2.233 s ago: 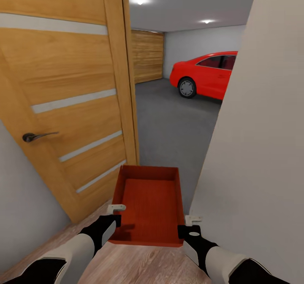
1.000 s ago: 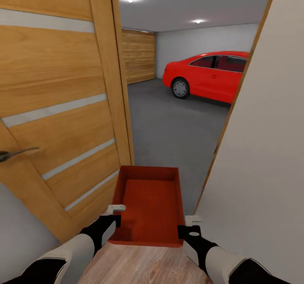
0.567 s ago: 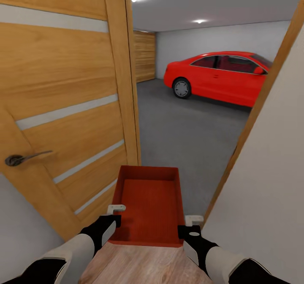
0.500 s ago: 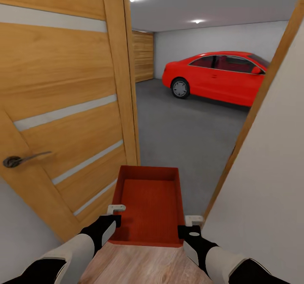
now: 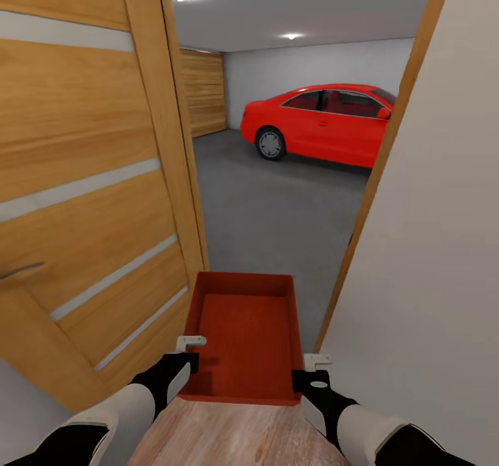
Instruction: Move the two storage containers from the living room to the garage. In the garage, place one container on the floor and stack the other container on top of it (either order is fine).
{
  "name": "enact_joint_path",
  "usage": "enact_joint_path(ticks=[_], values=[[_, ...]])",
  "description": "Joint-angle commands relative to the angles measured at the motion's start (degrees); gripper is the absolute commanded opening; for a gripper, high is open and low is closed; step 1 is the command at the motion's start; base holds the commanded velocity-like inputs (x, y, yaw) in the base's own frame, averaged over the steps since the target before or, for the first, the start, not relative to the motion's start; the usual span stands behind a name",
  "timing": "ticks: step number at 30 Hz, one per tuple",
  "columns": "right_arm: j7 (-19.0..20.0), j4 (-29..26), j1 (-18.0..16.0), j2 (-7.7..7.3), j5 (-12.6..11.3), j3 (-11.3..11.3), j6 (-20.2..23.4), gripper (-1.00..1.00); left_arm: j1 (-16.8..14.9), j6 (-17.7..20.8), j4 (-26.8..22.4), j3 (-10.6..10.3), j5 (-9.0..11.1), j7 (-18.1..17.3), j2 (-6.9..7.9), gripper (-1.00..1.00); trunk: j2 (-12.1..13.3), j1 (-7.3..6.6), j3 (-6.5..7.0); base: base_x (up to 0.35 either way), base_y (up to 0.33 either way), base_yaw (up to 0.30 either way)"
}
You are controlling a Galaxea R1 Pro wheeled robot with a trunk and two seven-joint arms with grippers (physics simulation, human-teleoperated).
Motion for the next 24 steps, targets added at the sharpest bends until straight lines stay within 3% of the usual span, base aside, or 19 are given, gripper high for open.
enact_joint_path(ticks=[1, 6, 24], values=[[-0.2, -0.7, -0.1, 0.02, 0.0, -0.1, -0.3, -1.00, 0.0, 0.4, 0.1, -0.4, 0.8, 0.3, -0.02, -1.00, -0.1, 0.03, -0.11, 0.000, 0.000, -0.155], [-0.2, -0.7, -0.1, 0.03, 0.0, -0.1, -0.3, -1.00, 0.0, 0.4, 0.1, -0.4, 0.8, 0.2, -0.02, -1.00, -0.1, 0.03, -0.11, 0.025, 0.163, -0.041], [-0.2, -0.7, -0.1, 0.03, 0.0, -0.1, -0.3, -1.00, 0.0, 0.4, 0.1, -0.4, 0.8, 0.2, -0.02, -1.00, -0.1, 0.03, -0.07, 0.068, 0.306, -0.019]])
